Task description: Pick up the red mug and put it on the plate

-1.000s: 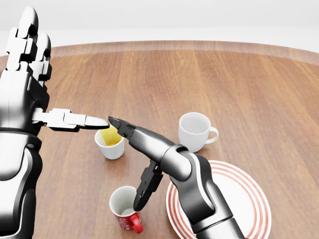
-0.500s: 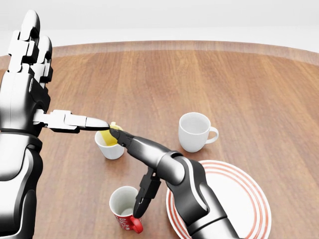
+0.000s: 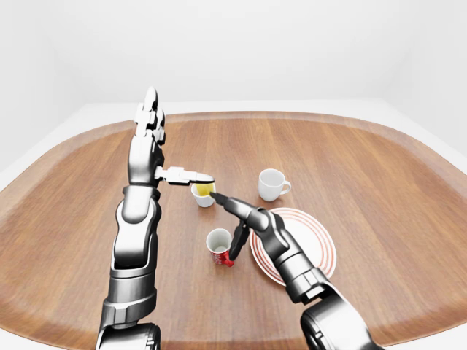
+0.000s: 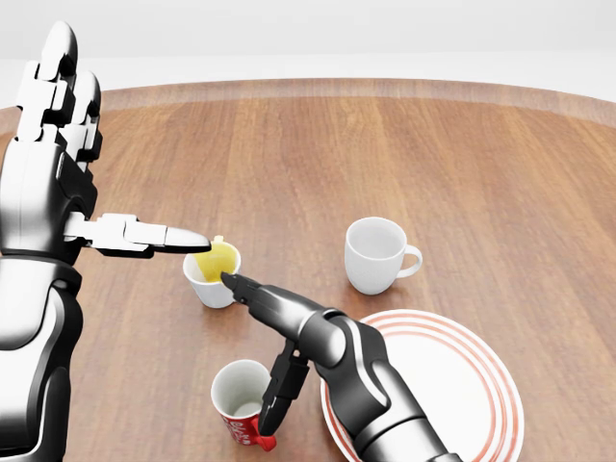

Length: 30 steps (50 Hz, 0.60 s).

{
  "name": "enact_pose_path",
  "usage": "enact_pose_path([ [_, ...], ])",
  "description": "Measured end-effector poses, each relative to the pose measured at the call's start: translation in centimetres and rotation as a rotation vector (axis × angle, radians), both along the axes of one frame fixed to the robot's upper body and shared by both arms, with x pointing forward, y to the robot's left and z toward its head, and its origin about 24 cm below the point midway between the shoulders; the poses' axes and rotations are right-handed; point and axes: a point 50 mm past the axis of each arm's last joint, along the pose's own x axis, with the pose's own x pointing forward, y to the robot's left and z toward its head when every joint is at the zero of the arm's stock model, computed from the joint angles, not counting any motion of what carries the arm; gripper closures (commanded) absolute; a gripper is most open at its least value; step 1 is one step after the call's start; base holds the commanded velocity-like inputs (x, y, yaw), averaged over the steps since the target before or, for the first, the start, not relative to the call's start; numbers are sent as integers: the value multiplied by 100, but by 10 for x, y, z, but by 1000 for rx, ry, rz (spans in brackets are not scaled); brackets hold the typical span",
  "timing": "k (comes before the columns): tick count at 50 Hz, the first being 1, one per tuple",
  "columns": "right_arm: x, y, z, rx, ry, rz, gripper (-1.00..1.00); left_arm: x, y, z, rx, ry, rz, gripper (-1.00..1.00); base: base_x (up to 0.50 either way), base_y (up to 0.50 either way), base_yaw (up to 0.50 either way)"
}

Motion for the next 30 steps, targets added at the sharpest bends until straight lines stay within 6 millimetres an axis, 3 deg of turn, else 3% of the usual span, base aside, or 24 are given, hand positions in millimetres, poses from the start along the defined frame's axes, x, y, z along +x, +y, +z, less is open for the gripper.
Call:
enact_pose_path([
  [30,1,7,-25,-39,94,-40,-100,0,1,-4,-5,14,3,-100,0,0,0],
])
